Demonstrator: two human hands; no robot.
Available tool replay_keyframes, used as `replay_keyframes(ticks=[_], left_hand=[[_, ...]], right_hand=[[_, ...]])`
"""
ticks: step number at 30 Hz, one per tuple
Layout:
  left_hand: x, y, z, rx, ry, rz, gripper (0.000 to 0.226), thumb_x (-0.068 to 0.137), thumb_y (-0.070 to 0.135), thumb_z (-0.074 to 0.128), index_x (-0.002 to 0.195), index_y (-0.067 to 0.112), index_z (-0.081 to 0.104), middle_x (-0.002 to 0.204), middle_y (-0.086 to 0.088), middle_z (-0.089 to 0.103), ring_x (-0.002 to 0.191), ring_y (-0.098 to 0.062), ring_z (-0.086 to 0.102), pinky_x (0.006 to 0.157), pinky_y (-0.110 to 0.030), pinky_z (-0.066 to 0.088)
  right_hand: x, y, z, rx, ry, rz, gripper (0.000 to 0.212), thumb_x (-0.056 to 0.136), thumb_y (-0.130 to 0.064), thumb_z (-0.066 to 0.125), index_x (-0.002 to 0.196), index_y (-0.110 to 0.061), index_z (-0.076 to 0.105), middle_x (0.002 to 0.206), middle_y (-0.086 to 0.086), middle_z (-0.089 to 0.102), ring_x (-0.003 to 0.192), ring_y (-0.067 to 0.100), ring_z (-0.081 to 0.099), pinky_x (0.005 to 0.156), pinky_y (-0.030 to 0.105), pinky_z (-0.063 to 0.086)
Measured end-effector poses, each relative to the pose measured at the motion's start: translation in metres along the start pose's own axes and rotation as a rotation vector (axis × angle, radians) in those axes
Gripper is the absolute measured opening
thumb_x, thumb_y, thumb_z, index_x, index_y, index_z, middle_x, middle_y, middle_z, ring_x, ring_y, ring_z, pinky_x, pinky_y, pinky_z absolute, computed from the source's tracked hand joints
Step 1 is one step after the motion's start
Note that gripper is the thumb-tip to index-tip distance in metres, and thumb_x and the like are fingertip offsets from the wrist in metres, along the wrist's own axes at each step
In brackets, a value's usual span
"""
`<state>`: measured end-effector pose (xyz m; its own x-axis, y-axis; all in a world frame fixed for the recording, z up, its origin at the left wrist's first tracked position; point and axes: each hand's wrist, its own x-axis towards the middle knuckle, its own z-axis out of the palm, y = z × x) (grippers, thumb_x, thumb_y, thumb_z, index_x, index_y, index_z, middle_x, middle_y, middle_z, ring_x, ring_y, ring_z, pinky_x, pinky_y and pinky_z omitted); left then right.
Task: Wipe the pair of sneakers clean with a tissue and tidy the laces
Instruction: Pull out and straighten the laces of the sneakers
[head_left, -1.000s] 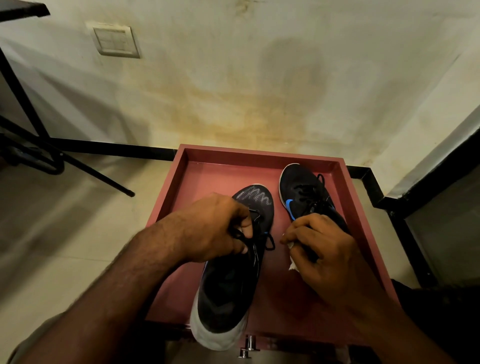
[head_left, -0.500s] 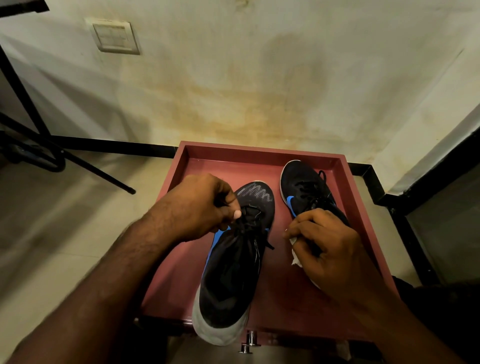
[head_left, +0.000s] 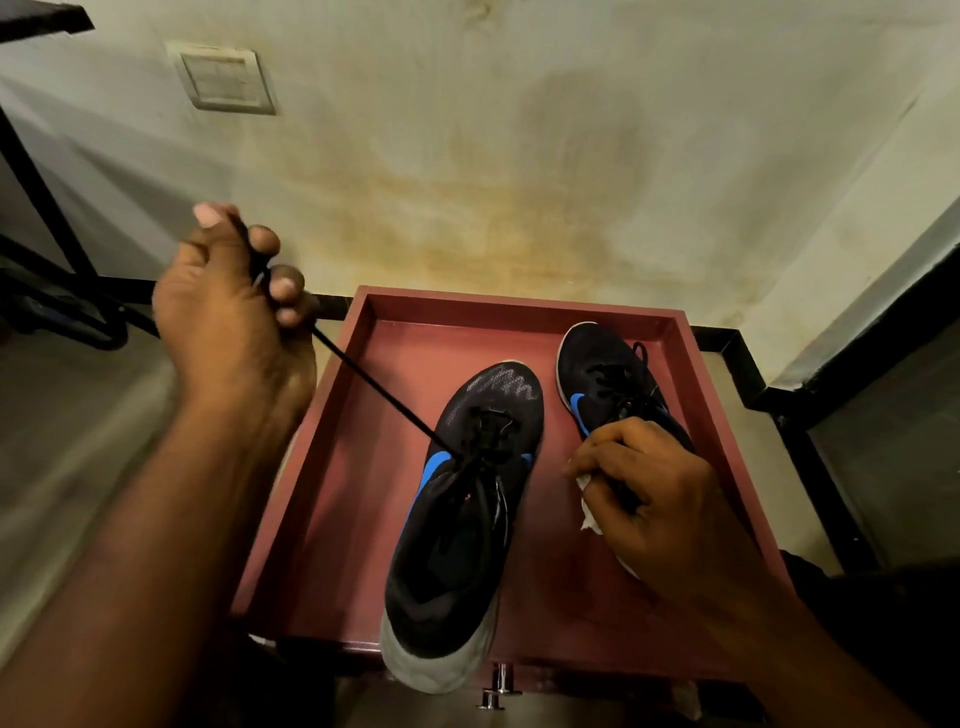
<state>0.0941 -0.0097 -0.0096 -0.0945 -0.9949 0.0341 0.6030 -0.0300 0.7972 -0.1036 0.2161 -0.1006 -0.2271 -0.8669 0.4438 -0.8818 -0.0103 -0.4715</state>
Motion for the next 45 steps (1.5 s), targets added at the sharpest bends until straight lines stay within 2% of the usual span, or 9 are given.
replay_keyframes(ticks=[6,11,17,24,31,37,40,42,45], left_hand=[[-0.012,-0.009,-0.016,1.528,-0.66,0.062,0.042,0.087,0.067,0.06,0.085,0.028,0.075,0.081,0.009,0.076,0.068,0.002,0.066,0.065,-0.021,0.048],[-0.027,-0.021,-0.009,1.477,-1.24,-0.326,0.035,0.073,0.052,0.085,0.103,0.035,0.078,0.106,0.016,0.076,0.091,0.004,0.069,0.089,-0.023,0.055],[-0.032,-0.035,-0.008,1.419,-1.245,-0.111,0.007,0.089,0.021,0.08,0.092,0.025,0.075,0.09,0.012,0.077,0.087,0.001,0.072,0.084,-0.025,0.059],[-0.033,-0.04,-0.011,1.436,-1.328,-0.123,0.023,0.09,0.018,0.076,0.107,0.03,0.067,0.095,0.009,0.073,0.091,-0.006,0.07,0.09,-0.034,0.057],[-0.035,-0.01,0.0,0.98,-1.286,-0.265,0.027,0.098,-0.006,0.056,0.107,0.012,0.075,0.077,-0.025,0.064,0.071,-0.026,0.067,0.072,-0.026,0.055],[-0.021,0.022,-0.012,0.264,-1.633,-1.027,0.03,0.102,0.012,0.058,0.114,-0.014,0.065,0.048,-0.023,0.048,0.034,-0.035,0.053,0.061,-0.042,0.061],[-0.011,0.026,-0.021,-0.116,-1.624,-1.029,0.046,0.103,0.026,0.056,0.122,-0.015,0.06,0.04,-0.022,0.048,0.027,-0.038,0.053,0.049,-0.054,0.058],[-0.012,0.017,-0.02,0.051,-1.424,-0.854,0.043,0.1,0.034,0.064,0.118,-0.005,0.065,0.049,-0.021,0.052,0.036,-0.031,0.057,0.062,-0.048,0.062],[-0.018,-0.005,-0.015,0.89,-1.202,-0.369,0.034,0.085,0.036,0.081,0.116,0.023,0.074,0.1,0.001,0.076,0.095,-0.015,0.074,0.098,-0.041,0.058]], right_hand=[[0.001,0.0,0.001,-0.005,-0.012,-0.004,0.013,0.088,-0.004,0.068,0.094,-0.014,0.075,0.098,-0.007,0.066,0.092,0.015,0.065,0.077,0.036,0.058],[0.001,0.003,0.002,-0.005,-0.014,-0.016,0.014,0.088,-0.002,0.07,0.093,-0.014,0.075,0.097,-0.006,0.066,0.091,0.015,0.064,0.075,0.036,0.057],[0.0,0.002,0.003,0.002,-0.022,-0.027,0.019,0.086,0.003,0.074,0.096,-0.013,0.076,0.1,-0.006,0.066,0.094,0.014,0.064,0.079,0.036,0.057],[-0.012,-0.026,0.02,0.025,-0.335,-0.304,0.03,0.091,-0.016,0.061,0.115,-0.026,0.077,0.098,-0.003,0.062,0.088,0.011,0.059,0.069,0.02,0.047],[-0.019,-0.025,0.03,-0.002,-0.42,-0.172,0.031,0.09,-0.022,0.06,0.116,-0.037,0.069,0.102,-0.006,0.058,0.09,0.009,0.059,0.061,0.024,0.053],[-0.017,-0.025,0.026,-0.005,-0.508,-0.101,0.039,0.093,-0.033,0.049,0.128,-0.047,0.06,0.112,-0.012,0.057,0.098,0.006,0.06,0.07,0.016,0.053],[-0.016,-0.026,0.025,0.002,-0.509,-0.088,0.04,0.094,-0.033,0.045,0.129,-0.047,0.061,0.107,-0.012,0.055,0.095,0.005,0.057,0.071,0.02,0.055],[-0.015,-0.027,0.026,0.006,-0.511,-0.085,0.04,0.093,-0.029,0.047,0.126,-0.043,0.065,0.102,-0.011,0.054,0.091,0.006,0.055,0.068,0.017,0.048],[-0.015,-0.027,0.026,0.012,-0.491,-0.087,0.039,0.091,-0.025,0.051,0.121,-0.041,0.068,0.1,-0.009,0.056,0.09,0.008,0.056,0.066,0.019,0.048]])
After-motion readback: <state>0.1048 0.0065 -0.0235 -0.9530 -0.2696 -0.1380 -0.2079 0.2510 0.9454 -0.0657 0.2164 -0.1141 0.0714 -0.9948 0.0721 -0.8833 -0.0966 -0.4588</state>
